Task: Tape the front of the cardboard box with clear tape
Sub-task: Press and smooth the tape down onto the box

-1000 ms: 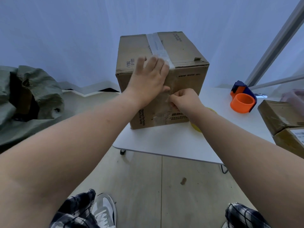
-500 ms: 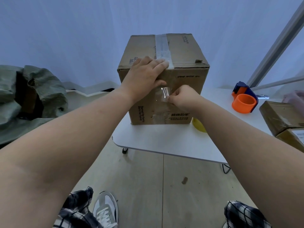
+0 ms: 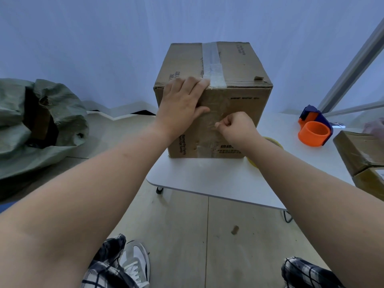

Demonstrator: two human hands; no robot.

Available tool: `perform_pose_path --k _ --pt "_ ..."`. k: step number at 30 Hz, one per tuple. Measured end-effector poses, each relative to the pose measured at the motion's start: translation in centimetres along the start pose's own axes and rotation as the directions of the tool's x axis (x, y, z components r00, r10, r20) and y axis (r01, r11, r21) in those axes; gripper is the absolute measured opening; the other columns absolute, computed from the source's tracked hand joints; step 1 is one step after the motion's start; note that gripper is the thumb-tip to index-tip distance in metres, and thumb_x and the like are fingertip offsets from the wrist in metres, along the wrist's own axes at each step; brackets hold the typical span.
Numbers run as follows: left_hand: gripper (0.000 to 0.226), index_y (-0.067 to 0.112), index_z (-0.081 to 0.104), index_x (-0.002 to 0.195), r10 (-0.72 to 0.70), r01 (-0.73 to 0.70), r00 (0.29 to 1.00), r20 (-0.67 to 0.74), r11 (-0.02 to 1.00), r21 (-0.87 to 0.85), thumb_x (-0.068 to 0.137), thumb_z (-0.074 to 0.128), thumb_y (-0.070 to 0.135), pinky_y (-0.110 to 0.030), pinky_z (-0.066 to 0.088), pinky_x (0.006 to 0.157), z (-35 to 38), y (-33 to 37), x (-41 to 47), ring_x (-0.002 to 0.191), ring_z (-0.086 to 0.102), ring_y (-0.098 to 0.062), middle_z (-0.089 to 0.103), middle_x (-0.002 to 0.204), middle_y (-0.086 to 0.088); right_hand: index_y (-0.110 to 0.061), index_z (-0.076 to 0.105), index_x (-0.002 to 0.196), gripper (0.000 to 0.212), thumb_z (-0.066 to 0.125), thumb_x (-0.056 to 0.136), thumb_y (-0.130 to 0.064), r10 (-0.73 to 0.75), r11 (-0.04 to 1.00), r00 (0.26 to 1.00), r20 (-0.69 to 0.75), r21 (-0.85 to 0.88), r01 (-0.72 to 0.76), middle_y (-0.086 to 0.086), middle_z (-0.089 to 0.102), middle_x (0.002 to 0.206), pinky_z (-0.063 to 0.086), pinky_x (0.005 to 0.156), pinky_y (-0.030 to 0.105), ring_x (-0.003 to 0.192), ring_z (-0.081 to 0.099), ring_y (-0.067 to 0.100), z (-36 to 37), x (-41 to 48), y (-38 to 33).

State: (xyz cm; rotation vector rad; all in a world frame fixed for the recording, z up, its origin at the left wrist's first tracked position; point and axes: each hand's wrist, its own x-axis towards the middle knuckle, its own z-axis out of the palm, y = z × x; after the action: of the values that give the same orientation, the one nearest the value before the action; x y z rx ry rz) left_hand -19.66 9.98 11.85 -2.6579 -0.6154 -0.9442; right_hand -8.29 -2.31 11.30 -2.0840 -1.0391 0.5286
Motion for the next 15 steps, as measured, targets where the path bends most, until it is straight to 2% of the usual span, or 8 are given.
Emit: perform_pose_path --k 4,6,7,9,10,12,14,15 --pt "0.054 0.017 0.050 0.129 -0.036 0.036 0.999 0.000 0.995 -0.091 0.085 0.053 0.048 -0.041 0.032 0.098 -0.1 0.1 0.1 0.113 0.045 -0.031 0.054 0.122 -0.008 -0.004 0.066 0.083 0.021 0.061 0.089 -0.023 0.061 0.990 0.996 0.059 0.126 -0.068 0.020 0.070 0.085 0.046 0.060 0.028 0.062 0.053 0.017 -0.8 -0.2 0.0" --pt "0.054 0.018 0.049 0.129 -0.028 0.027 1.000 -0.007 0.996 -0.086 0.085 0.053 0.048 -0.040 0.030 0.098 0.1 0.1 0.1 0.114 0.044 -0.030 0.054 0.122 -0.008 -0.001 0.067 0.084 0.029 0.064 0.086 -0.030 0.062 0.992 0.995 0.079 0.104 -0.070 0.023 0.071 0.091 0.051 0.060 0.030 0.063 0.057 0.020 -1.5 -0.2 -0.1" --pt "0.053 0.018 0.049 0.130 -0.026 0.025 1.000 -0.009 0.996 -0.090 0.085 0.053 0.047 -0.040 0.030 0.098 0.2 0.0 0.0 0.114 0.043 -0.030 0.054 0.122 -0.008 0.000 0.066 0.085 0.037 0.065 0.084 -0.037 0.071 0.997 0.993 0.095 0.033 -0.074 0.022 0.071 0.089 0.054 0.062 0.032 0.066 0.061 0.024 -1.9 -0.2 -0.2" --pt "0.053 0.018 0.049 0.130 -0.024 0.023 1.000 -0.016 0.995 -0.096 0.086 0.052 0.048 -0.039 0.030 0.098 0.3 -0.2 0.0 0.114 0.042 -0.028 0.054 0.123 -0.008 -0.003 0.063 0.085 0.048 0.064 0.080 -0.050 0.091 0.965 0.992 0.090 -0.255 -0.065 0.015 0.067 0.080 0.058 0.069 0.040 0.072 0.065 0.027 -2.4 -0.3 -0.5" --pt "0.053 0.018 0.049 0.130 -0.023 0.021 0.999 -0.023 0.995 -0.096 0.086 0.052 0.048 -0.039 0.030 0.098 0.3 -0.2 0.1 0.114 0.041 -0.027 0.054 0.123 -0.007 -0.005 0.062 0.082 0.049 0.061 0.081 -0.054 0.032 0.921 0.999 0.033 -0.389 -0.017 0.010 0.064 0.076 0.057 0.069 0.041 0.072 0.064 0.027 -2.6 -0.4 -0.6" --pt "0.053 0.018 0.050 0.130 -0.021 0.018 0.999 -0.037 0.995 -0.094 0.087 0.051 0.048 -0.039 0.031 0.097 0.3 -0.1 0.1 0.114 0.040 -0.025 0.055 0.122 -0.007 -0.011 0.061 0.079 0.043 0.055 0.085 -0.053 -0.271 0.823 0.949 -0.163 -0.550 0.140 0.002 0.061 0.077 0.050 0.068 0.036 0.074 0.058 0.023 -2.9 -0.6 -1.1" --pt "0.053 0.016 0.050 0.131 -0.025 0.022 0.999 -0.037 0.995 -0.098 0.088 0.049 0.047 -0.041 0.033 0.099 0.0 0.0 0.0 0.115 0.044 -0.028 0.056 0.123 -0.007 -0.014 0.061 0.090 0.033 0.056 0.087 -0.046 -0.581 0.717 0.753 -0.307 -0.632 0.295 0.006 0.060 0.093 0.042 0.077 0.036 0.089 0.054 0.025 -2.9 -1.0 -1.8" --pt "0.052 0.015 0.050 0.132 -0.029 0.025 0.999 -0.035 0.994 -0.105 0.089 0.049 0.046 -0.042 0.033 0.099 -0.2 0.0 -0.1 0.116 0.047 -0.030 0.057 0.124 -0.007 -0.014 0.060 0.103 0.034 0.057 0.087 -0.043 -0.648 0.676 0.693 -0.316 -0.657 0.333 0.009 0.059 0.105 0.040 0.087 0.039 0.100 0.052 0.029 -2.7 -0.8 -1.9"
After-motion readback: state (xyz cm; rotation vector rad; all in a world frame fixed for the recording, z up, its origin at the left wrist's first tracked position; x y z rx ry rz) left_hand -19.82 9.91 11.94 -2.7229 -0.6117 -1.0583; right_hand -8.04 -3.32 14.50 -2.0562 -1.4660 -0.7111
